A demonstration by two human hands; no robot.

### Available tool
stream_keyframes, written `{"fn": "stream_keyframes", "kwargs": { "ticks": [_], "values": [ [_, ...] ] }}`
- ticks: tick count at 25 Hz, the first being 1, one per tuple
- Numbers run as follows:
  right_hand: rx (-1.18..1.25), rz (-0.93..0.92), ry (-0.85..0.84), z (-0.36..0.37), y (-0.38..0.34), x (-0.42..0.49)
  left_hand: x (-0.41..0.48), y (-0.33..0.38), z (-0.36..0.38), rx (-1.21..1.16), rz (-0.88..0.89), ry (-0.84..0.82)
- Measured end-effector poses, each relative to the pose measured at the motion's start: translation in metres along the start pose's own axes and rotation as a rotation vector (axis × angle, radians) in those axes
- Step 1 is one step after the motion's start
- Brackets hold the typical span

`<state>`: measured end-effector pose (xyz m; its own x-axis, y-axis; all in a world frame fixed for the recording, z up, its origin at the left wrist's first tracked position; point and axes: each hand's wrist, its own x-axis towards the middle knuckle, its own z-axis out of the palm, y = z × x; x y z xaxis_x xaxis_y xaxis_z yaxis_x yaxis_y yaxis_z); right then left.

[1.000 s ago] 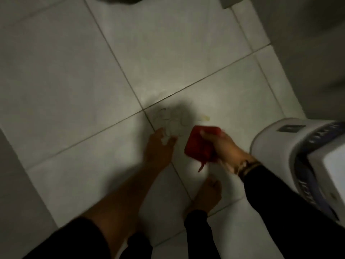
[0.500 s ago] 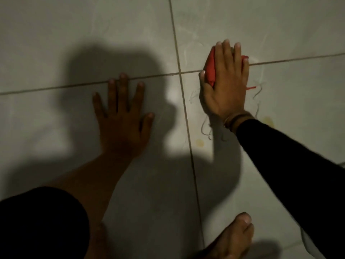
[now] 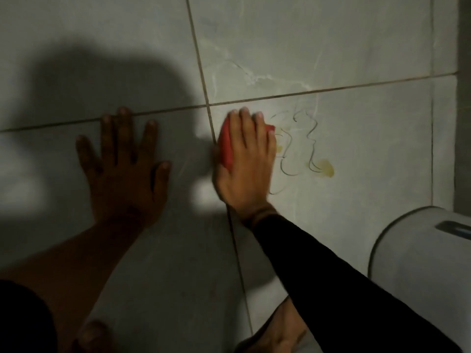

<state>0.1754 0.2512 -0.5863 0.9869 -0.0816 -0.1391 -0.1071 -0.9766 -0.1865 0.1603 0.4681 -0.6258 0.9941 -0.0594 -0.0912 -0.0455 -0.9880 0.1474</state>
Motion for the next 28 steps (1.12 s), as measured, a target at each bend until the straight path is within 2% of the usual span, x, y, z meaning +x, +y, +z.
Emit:
{"fn": "stream_keyframes", "kwargs": {
  "ticks": [2,3,5,6,7,9,10,11,13,14,15,17,18,20,22,24,26,27,28],
  "values": [
    [0.059,-0.072,0.014,0.015,-0.014,-0.026,-0.002,-0.001,0.001,-0.036,0.006,-0.003],
    [0.036,-0.149,-0.041,0.020,-0.012,-0.068,-0.004,-0.001,0.000,-0.048,0.005,-0.002],
    [-0.025,-0.192,-0.196,0.000,0.020,-0.143,-0.004,-0.001,-0.002,-0.056,-0.005,-0.014],
    [-0.059,-0.148,-0.207,-0.007,0.045,-0.147,-0.004,0.000,-0.003,-0.062,-0.005,-0.022],
    [-0.089,-0.029,-0.208,-0.010,0.062,-0.131,-0.003,0.001,-0.003,-0.060,-0.002,-0.026],
    [-0.056,0.214,-0.049,-0.001,0.067,-0.070,-0.001,0.001,-0.002,-0.040,-0.001,-0.038],
    [-0.029,0.250,-0.011,0.000,0.057,-0.053,0.000,0.000,-0.002,-0.046,0.005,-0.045],
    [-0.046,0.196,-0.010,0.004,0.053,-0.057,-0.001,0.000,-0.003,-0.060,0.005,-0.051],
    [-0.068,0.034,-0.129,0.004,0.058,-0.108,-0.004,0.001,-0.006,-0.077,-0.004,-0.049],
    [-0.033,0.079,-0.176,-0.006,0.074,-0.128,-0.004,0.000,-0.007,-0.078,-0.010,-0.054],
    [0.025,0.205,-0.168,-0.013,0.095,-0.129,-0.003,0.000,-0.006,-0.084,-0.012,-0.057],
    [0.138,0.506,0.007,-0.016,0.125,-0.076,-0.001,0.000,-0.004,-0.090,0.004,-0.037],
    [0.171,0.568,0.087,-0.015,0.126,-0.037,0.000,-0.002,-0.002,-0.093,0.017,-0.027],
    [0.129,0.425,0.106,-0.013,0.125,-0.009,-0.002,-0.003,0.001,-0.111,0.028,-0.017],
    [0.123,0.287,-0.018,-0.013,0.131,-0.045,-0.006,-0.002,0.001,-0.116,0.014,-0.014],
    [0.152,0.394,-0.068,-0.033,0.155,-0.061,-0.004,-0.003,0.001,-0.124,-0.003,-0.028],
    [0.167,0.559,0.036,-0.038,0.169,-0.004,-0.002,-0.003,0.003,-0.121,-0.003,-0.036],
    [0.167,0.550,0.070,-0.038,0.163,0.038,-0.001,-0.003,0.005,-0.105,0.007,-0.038],
    [0.144,0.436,0.075,-0.037,0.153,0.069,-0.002,-0.004,0.006,-0.093,0.015,-0.043]
  ]
}}
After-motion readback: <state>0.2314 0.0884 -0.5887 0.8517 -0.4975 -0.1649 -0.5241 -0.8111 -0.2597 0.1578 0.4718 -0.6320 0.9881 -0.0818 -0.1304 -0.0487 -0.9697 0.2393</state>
